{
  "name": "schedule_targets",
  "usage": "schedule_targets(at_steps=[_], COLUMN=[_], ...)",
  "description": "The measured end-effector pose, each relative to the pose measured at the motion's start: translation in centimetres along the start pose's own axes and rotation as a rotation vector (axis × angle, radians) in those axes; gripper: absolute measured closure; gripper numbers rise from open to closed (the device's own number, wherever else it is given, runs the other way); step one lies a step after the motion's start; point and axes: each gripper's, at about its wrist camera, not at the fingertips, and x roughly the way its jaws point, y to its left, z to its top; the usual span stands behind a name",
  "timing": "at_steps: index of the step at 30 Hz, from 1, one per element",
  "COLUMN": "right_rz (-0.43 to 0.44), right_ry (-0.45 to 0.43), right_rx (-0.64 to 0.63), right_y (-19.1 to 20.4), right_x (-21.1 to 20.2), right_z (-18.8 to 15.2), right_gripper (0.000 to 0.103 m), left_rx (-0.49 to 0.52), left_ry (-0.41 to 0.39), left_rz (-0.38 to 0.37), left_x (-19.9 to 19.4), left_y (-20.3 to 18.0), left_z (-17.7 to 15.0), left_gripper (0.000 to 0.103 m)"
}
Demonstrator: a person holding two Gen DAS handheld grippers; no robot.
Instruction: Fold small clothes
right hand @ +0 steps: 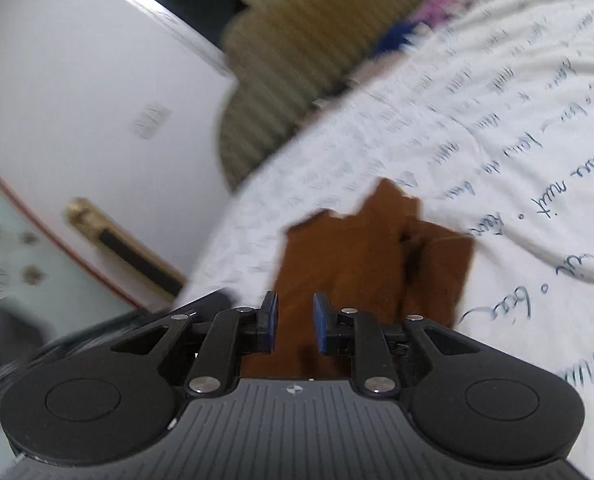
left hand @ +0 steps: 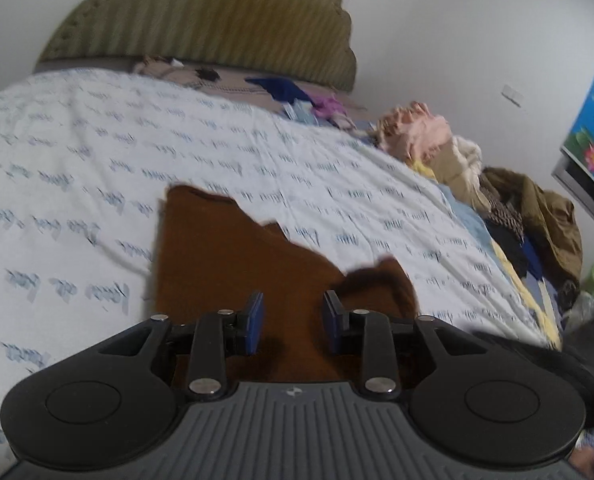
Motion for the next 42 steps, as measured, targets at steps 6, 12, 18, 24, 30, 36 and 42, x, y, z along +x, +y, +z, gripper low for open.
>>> schedule_targets(at_steps=[6, 12, 18, 24, 30, 36, 42], right_rz=[-0.087, 0.028, 0.113, -0.094, -0.191, -0.197, -0.157], right_ry=[0.016, 0.061, 0.039, 0.281, 0.284, 0.255, 0.157], right_rx=[0.246, 0.316, 0.079, 0.037, 0.037, -0.020, -0.224], right_y=[-8.6, -8.9, -1.8, -0.7, -1.8, 0.4, 4.2], right_x=[4.2, 2.9, 2.6, 12.8, 16.3, 15.7, 9.2], right_z=[0.1, 1.3, 4.4, 5.8, 6.4, 6.9, 5.8], right_gripper=[0.103, 0.080, 0.073, 0.082, 0.103, 0.081, 0.064], left_rx=[-0.048, -0.060, -0.004, 0.023, 0.037, 0.080, 0.087], left_ry=[0.075, 0.072, 0.046, 0.079, 0.103, 0.103, 0.101], left_rz=[0.011, -0.020, -0.010, -0.003, 0.032, 0.096, 0.119], left_x=[4.6, 3.9, 2.6, 3.9, 4.8, 5.0, 4.9], left_y=[2.6, 3.4, 2.7, 2.7, 2.4, 1.2, 1.0], left_z=[-2.0, -1.9, -1.6, -2.0, -1.2, -1.5, -1.5], left_gripper=[0.070, 0.070, 0.068, 0.067, 0.067, 0.067, 0.066])
